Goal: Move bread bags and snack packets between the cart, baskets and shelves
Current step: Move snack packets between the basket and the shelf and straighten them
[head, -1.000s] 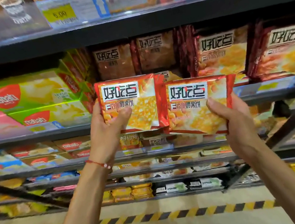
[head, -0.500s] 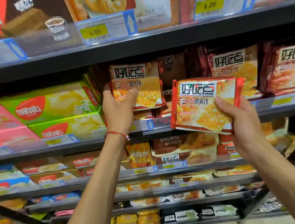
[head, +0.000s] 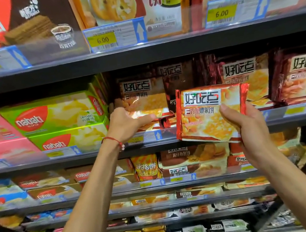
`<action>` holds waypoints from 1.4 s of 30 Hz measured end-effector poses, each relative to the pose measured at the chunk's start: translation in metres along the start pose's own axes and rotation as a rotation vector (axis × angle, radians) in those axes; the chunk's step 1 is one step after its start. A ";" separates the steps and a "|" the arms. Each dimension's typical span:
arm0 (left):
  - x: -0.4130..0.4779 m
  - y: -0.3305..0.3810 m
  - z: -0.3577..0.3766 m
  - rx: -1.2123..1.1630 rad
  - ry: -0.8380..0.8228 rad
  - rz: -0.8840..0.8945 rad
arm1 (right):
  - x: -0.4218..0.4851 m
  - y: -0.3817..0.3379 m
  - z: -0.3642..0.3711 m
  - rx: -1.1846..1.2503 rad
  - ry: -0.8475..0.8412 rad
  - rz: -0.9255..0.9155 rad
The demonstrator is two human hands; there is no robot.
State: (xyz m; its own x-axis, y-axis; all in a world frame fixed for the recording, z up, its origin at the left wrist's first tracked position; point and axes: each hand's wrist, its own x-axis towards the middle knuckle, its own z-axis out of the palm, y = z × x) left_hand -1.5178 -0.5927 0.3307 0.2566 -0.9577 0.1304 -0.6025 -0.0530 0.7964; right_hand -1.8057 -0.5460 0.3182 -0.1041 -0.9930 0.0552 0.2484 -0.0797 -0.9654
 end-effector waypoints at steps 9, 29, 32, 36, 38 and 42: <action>-0.010 0.011 0.017 0.031 0.360 -0.011 | 0.011 0.007 0.004 -0.007 -0.020 -0.036; 0.000 0.007 0.034 0.338 0.412 -0.123 | 0.005 0.010 0.008 -0.012 -0.038 -0.011; -0.010 0.003 0.029 0.307 0.390 -0.020 | 0.003 0.011 0.007 -0.050 -0.043 -0.030; -0.041 0.009 0.028 0.175 0.441 0.293 | 0.002 0.008 0.010 -0.051 -0.059 -0.070; -0.055 0.020 0.028 -0.051 0.269 0.323 | 0.004 0.006 0.013 -0.061 -0.033 -0.096; -0.069 0.042 0.042 -0.404 -0.157 0.245 | 0.006 0.003 0.024 -0.096 0.000 -0.171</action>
State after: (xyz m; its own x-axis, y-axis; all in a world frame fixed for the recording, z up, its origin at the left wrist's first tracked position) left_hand -1.5921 -0.5403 0.3302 0.0087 -0.9610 0.2763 -0.2821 0.2627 0.9227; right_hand -1.7830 -0.5541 0.3219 -0.1370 -0.9658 0.2203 0.1340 -0.2384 -0.9619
